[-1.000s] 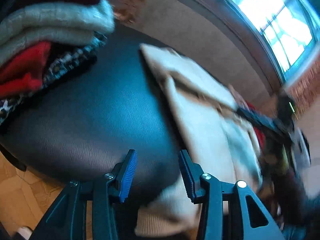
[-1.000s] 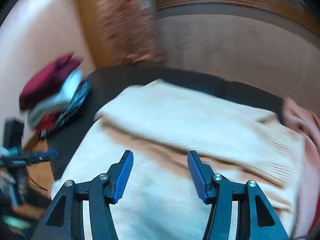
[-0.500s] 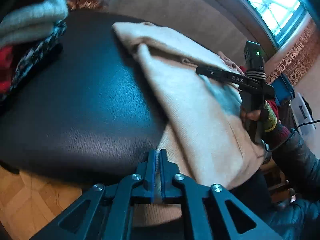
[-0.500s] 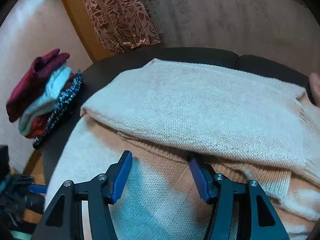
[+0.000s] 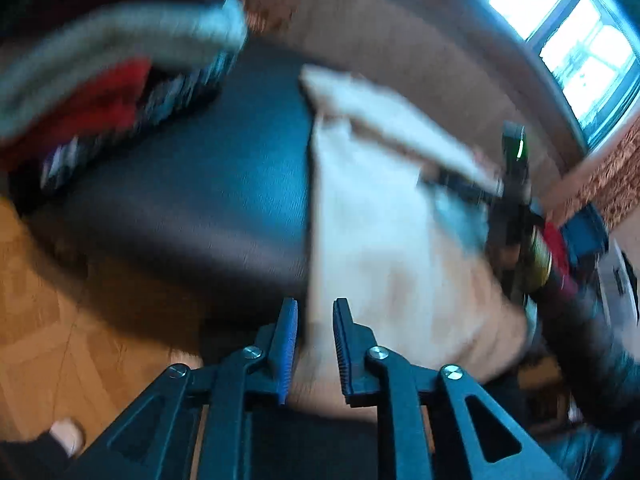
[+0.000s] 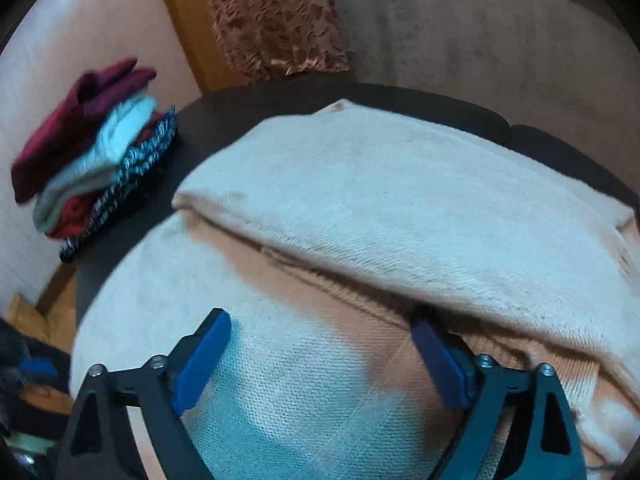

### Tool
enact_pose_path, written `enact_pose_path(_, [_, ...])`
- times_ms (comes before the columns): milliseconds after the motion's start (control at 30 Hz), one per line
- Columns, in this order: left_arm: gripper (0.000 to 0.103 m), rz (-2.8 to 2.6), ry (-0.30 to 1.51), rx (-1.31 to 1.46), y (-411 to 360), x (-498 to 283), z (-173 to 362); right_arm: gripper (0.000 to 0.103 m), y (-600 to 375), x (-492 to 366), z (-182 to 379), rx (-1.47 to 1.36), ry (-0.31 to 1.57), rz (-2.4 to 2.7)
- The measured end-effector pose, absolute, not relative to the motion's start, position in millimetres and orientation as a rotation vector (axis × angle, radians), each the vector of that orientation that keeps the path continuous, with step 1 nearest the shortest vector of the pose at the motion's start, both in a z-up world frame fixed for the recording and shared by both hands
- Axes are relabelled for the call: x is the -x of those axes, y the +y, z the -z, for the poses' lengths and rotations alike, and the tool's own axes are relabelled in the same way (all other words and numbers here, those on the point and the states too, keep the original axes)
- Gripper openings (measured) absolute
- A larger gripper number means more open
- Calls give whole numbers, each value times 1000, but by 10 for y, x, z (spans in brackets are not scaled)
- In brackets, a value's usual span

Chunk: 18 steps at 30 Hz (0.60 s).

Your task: Fold clothes

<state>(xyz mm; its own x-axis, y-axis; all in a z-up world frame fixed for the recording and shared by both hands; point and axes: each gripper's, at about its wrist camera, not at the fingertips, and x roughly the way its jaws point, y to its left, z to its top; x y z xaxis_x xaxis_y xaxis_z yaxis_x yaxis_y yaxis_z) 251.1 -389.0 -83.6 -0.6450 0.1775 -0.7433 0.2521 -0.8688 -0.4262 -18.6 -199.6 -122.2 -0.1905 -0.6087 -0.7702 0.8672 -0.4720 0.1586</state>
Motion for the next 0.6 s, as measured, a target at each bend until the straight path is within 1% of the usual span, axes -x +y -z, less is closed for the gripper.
enact_pose_path(33, [21, 2723, 774, -1293, -3850, -2385, 809, 97, -2017, 159, 1228, -986, 411, 1841])
enact_pose_path(100, [21, 2770, 736, -1272, -3770, -2133, 760, 98, -2054, 116, 1239, -979, 455, 1853])
enact_pose_path(200, [22, 2694, 512, -1369, -3614, -1781, 976, 101, -2082, 124, 1255, -974, 483, 1858])
enact_pose_path(233, [19, 2667, 438, -1394, -3565, -1669, 1045, 102, -2089, 138, 1262, -974, 484, 1859])
enact_pose_path(300, [19, 2675, 294, -1303, -3575, -1637, 1073, 103, -2111, 170, 1269, -972, 495, 1863])
enact_pose_path(500, [19, 2635, 451, -1282, -3763, -1635, 908, 103, -2018, 264, 1172, -1003, 449, 1854])
enact_pose_path(600, [20, 2717, 439, -1225, -3658, -1685, 779, 103, -1666, 50, 979, -968, 395, 1855])
